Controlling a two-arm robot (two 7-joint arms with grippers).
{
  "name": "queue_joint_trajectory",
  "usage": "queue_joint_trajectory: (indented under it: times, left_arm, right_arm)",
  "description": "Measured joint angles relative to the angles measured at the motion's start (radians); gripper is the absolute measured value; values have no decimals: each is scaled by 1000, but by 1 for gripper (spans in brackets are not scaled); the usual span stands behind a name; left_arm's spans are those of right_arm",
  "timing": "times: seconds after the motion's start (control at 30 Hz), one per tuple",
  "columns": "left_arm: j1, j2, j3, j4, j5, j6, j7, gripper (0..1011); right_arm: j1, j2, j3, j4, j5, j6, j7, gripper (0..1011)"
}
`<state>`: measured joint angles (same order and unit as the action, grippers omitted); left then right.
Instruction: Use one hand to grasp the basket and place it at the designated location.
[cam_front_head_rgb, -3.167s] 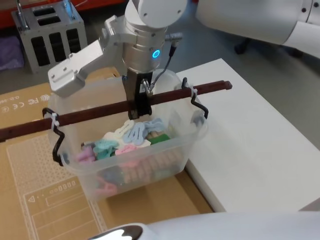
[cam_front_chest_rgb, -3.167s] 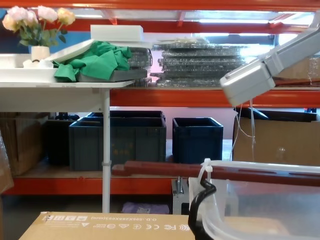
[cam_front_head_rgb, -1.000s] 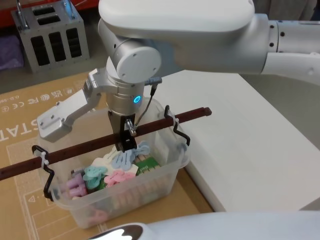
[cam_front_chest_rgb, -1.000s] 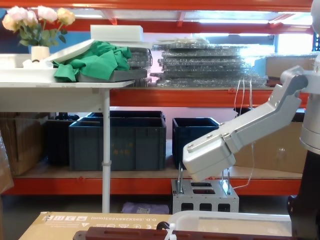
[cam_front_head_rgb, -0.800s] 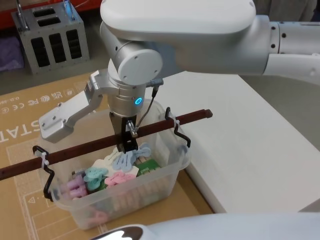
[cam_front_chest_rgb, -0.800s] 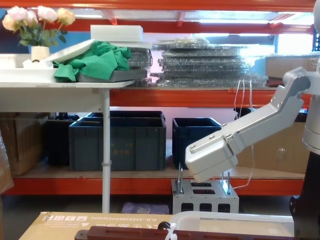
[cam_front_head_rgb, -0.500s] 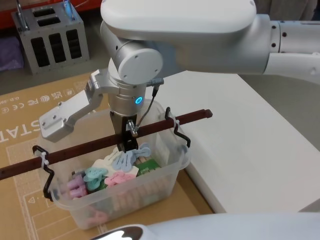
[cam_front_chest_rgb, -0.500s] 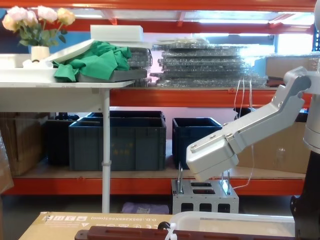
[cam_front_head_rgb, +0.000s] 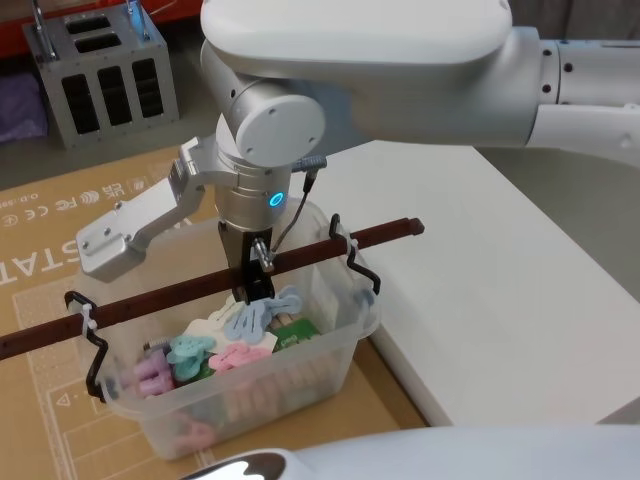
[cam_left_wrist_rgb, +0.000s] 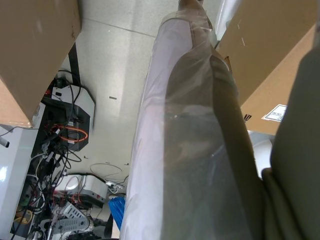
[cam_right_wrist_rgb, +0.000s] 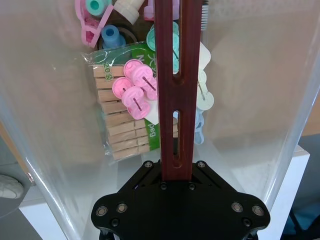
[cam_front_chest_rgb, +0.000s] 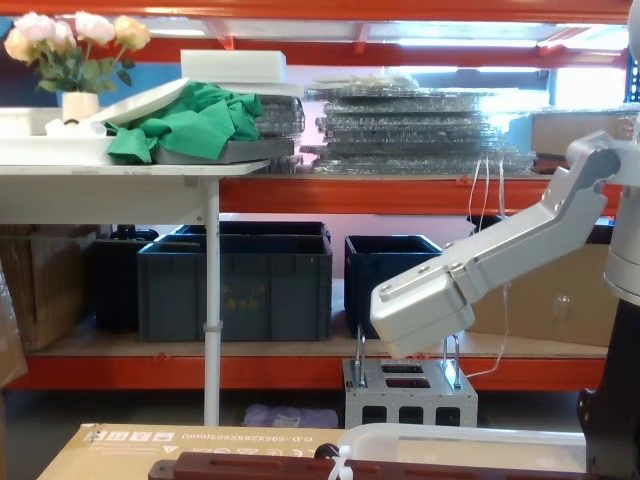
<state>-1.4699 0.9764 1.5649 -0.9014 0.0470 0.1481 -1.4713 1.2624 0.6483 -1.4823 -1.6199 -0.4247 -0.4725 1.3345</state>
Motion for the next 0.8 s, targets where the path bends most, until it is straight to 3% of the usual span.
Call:
queue_joint_trajectory:
  times: [0.8]
  left_arm:
    - [0, 0, 0, 0, 0, 0, 0, 0]
  right_arm:
    - [29, -24, -36, 24, 16, 6, -29, 0]
